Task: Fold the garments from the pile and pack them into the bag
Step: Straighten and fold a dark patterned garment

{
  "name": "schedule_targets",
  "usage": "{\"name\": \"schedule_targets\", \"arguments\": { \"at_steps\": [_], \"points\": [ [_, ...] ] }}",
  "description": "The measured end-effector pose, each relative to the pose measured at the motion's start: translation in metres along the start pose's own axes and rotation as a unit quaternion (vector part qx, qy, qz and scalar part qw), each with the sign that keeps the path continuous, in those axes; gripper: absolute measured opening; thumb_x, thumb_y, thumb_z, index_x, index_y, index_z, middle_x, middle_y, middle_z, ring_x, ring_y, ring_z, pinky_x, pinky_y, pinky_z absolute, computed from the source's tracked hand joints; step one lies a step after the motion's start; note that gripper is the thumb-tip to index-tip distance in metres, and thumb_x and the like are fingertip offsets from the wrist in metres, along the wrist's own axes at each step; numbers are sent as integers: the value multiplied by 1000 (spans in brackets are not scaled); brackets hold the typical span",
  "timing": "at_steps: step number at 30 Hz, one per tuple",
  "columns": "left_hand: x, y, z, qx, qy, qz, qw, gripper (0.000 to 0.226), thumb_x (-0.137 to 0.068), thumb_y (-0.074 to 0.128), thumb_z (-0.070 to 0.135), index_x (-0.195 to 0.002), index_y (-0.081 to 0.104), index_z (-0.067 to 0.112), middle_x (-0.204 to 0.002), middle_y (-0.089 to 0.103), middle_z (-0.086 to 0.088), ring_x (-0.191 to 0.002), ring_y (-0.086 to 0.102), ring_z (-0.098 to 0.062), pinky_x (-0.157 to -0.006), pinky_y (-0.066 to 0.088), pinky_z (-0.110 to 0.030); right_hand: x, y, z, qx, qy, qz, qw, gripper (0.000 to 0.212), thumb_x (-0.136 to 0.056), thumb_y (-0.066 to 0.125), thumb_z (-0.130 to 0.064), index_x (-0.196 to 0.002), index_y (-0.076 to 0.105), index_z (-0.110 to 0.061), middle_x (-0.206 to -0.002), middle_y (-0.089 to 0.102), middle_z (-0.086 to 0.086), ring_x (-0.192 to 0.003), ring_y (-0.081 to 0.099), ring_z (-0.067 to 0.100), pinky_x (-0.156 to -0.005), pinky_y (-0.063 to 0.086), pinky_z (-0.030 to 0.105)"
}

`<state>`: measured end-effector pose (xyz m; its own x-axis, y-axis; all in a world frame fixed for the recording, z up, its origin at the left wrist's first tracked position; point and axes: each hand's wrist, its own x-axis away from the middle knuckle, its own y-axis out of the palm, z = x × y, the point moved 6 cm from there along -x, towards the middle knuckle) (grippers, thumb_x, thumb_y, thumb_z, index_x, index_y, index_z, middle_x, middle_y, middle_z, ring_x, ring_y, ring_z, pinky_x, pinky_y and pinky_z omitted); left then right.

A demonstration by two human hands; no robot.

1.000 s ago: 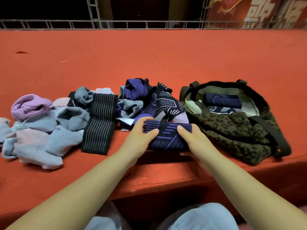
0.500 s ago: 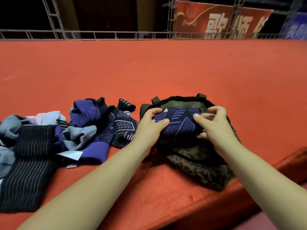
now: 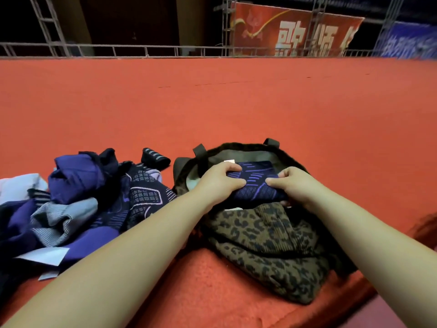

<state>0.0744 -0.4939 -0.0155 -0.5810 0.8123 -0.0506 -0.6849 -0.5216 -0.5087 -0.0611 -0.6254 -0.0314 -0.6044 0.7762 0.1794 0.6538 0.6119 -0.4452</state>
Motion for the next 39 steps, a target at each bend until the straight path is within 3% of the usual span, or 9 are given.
{"name": "schedule_targets", "arguments": {
  "at_steps": [5, 9, 13, 17, 23, 27, 33, 36, 39],
  "points": [
    [-8, -3, -2, -79, 27, 39, 996, 42, -91, 57, 31, -132, 52, 20, -138, 49, 2, -124, 45, -15, -94, 32, -19, -25, 5, -21, 48, -86, 74, 992, 23, -85, 69, -27, -92, 52, -12, -87, 62, 7, -67, 59, 18, -57, 48, 29],
    [-13, 1, -9, -284, 4, 13, 959, 49, -92, 40, 57, -136, 43, 37, -151, 24, 1, -136, 22, -27, -110, 22, -40, -37, 1, -19, 123, -73, 88, 986, 30, -82, 71, -33, -98, 54, -14, -97, 63, 4, -84, 58, 20, -71, 43, 32],
    [-16, 14, -16, -259, -9, -84, 962, 59, -92, 30, 64, -144, 28, 37, -154, 16, -1, -136, 28, -31, -110, 25, -40, -32, -8, -17, 203, -47, 60, 976, 28, -82, 71, -31, -90, 50, -14, -85, 58, 2, -72, 53, 18, -62, 37, 31],
    [-10, 24, -18, -331, 19, -95, 939, 57, -94, 24, 61, -146, 22, 37, -152, 20, -2, -136, 27, -30, -109, 23, -43, -21, 3, -9, 244, -74, 61, 965, 26, -91, 58, -35, -92, 44, -14, -87, 56, 5, -68, 51, 17, -54, 34, 29],
    [-3, 14, -18, -292, -3, -118, 949, 61, -94, 28, 60, -148, 22, 34, -159, 7, 0, -144, 10, -27, -116, 15, -42, -12, 4, -4, 287, -39, 69, 955, 47, -93, 41, -52, -117, 44, -12, -127, 48, 14, -111, 52, 32, -92, 43, 41],
    [20, -17, -8, -235, 18, -70, 969, 56, -93, 40, 52, -144, 35, 28, -156, 19, -3, -143, 14, -25, -116, 17, -40, 14, -6, -32, 285, -81, 126, 947, 51, -92, 42, -52, -126, 45, -14, -132, 47, 13, -115, 52, 34, -95, 43, 42],
    [92, -83, -22, -102, 42, -1, 994, 28, -85, 51, 46, -107, 62, 33, -114, 59, 10, -105, 57, -7, -96, 45, -35, 79, 61, -94, 220, -231, 60, 946, 31, -90, 53, -37, -114, 55, -18, -119, 54, 0, -112, 50, 18, -93, 40, 33],
    [122, -112, -38, -82, 37, 23, 996, 8, -86, 55, 38, -84, 62, 36, -91, 66, 13, -88, 61, -4, -87, 48, -29, 101, 108, -108, 207, -280, 7, 937, 19, -89, 57, -33, -102, 59, -20, -107, 58, -2, -103, 53, 15, -89, 41, 31],
    [152, -148, -60, -62, 23, 72, 995, 18, -92, 56, 23, -78, 60, 33, -82, 65, 12, -76, 59, -1, -74, 42, -11, 115, 157, -112, 165, -286, -67, 941, 14, -88, 60, -32, -89, 61, -18, -94, 63, -3, -89, 57, 12, -82, 44, 31]
  ]
}}
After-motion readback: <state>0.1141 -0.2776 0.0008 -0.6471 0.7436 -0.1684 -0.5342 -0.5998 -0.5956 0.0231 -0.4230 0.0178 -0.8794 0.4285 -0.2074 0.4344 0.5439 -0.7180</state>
